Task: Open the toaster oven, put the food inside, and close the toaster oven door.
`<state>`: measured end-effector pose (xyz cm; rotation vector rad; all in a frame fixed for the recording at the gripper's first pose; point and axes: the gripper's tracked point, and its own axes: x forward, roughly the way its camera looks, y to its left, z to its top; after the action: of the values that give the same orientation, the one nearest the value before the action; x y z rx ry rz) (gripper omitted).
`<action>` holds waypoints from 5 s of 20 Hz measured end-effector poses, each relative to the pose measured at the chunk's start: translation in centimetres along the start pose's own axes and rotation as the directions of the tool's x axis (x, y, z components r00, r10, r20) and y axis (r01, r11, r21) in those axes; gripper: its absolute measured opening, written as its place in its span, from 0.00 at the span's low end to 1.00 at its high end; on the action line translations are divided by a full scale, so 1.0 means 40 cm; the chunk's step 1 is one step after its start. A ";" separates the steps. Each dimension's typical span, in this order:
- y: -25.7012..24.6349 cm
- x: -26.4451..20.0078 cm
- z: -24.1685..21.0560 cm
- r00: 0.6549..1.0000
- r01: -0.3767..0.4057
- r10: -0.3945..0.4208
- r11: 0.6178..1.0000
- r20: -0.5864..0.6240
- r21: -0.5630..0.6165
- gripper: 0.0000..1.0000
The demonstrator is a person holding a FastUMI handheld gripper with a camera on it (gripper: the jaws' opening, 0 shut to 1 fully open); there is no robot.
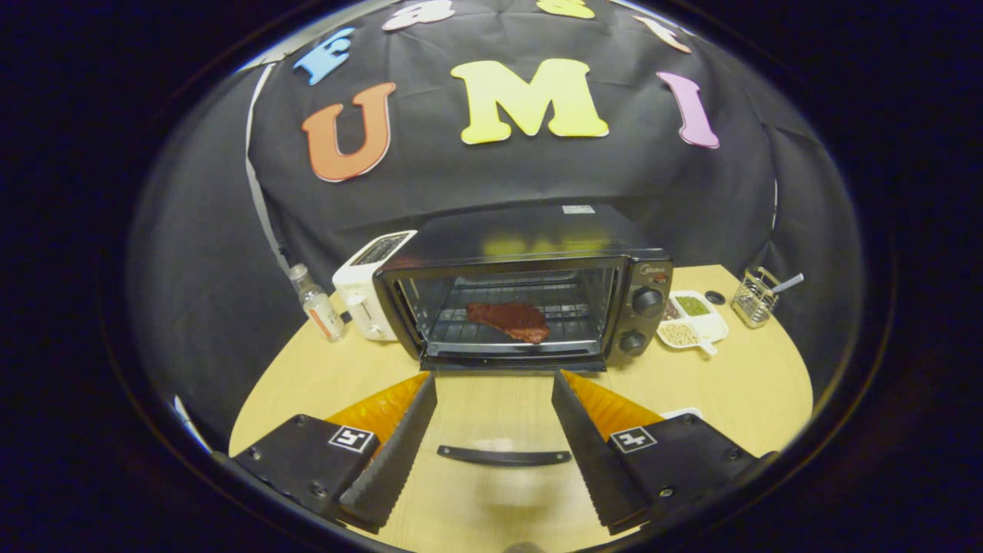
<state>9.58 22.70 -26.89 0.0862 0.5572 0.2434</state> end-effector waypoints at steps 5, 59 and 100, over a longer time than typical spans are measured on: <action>-0.008 -0.041 -0.142 0.997 -0.003 0.002 1.000 -0.082 -0.018 0.97; -0.173 -0.165 0.126 0.995 0.062 -0.067 0.997 0.078 0.055 0.97; -0.537 -0.693 0.388 0.905 0.036 -0.060 0.997 0.422 0.065 0.99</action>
<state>-0.50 -5.29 -2.67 0.1752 0.1309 0.1539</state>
